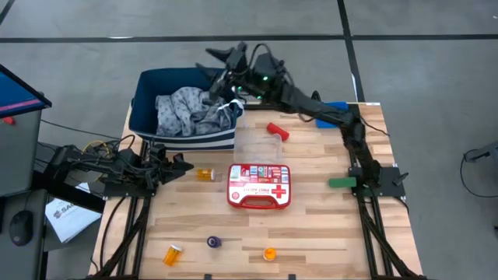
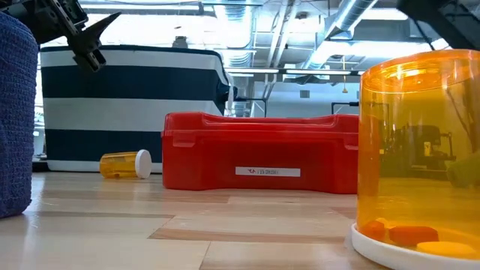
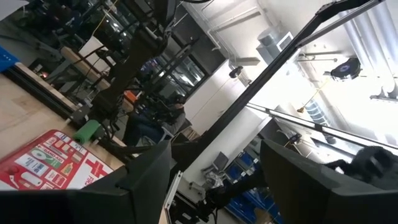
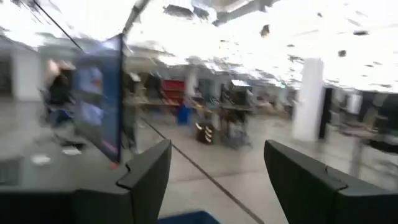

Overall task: Pick & place medical supplies in basket/bin
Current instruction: Put the gray patient gown into the blue laundry organizer

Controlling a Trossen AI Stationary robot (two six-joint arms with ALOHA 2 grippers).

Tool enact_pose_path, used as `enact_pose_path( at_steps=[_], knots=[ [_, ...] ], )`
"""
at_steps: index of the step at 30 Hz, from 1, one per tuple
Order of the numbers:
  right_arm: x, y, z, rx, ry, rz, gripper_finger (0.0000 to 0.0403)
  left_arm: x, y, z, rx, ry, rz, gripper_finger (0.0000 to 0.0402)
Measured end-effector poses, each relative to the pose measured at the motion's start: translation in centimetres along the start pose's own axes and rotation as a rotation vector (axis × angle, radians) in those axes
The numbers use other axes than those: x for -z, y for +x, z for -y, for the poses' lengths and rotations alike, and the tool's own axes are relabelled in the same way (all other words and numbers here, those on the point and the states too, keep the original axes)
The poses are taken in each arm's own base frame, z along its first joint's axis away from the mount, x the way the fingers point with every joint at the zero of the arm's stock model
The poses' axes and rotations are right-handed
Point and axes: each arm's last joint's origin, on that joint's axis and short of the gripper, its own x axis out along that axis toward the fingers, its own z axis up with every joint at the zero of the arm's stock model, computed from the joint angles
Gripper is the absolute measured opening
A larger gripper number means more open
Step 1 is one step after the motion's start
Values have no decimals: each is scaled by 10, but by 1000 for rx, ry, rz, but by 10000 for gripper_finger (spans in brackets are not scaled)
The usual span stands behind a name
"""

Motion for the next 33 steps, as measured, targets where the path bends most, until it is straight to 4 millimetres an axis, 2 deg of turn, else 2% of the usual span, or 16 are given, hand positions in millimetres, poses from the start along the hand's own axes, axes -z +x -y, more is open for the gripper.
enact_pose_path(
  at_steps=[4, 7, 11, 18, 24, 30, 33],
  knots=[
    [-9, -20, 8, 55, -31, -231, 253, 0, 0, 0, 1, 3, 1, 239],
    [-5, -39, 11, 53, -17, -460, 253, 0, 0, 0, 3, 3, 3, 239],
    [10, -63, 13, 23, -33, -760, 254, 0, 0, 0, 4, 4, 4, 239],
    [37, -95, -2, -90, -48, -1165, 254, 0, 0, 1, 11, 6, 0, 239],
    [61, -95, -9, -128, -99, -1149, 254, -1, 0, 1, 14, 50, 2, 239],
    [102, -99, 2, -125, -132, -1151, 254, -1, 0, 1, 19, 50, 8, 239],
    [109, -103, 15, -108, -98, -1065, 254, -1, 0, 2, 20, 50, 10, 239]
  ],
)
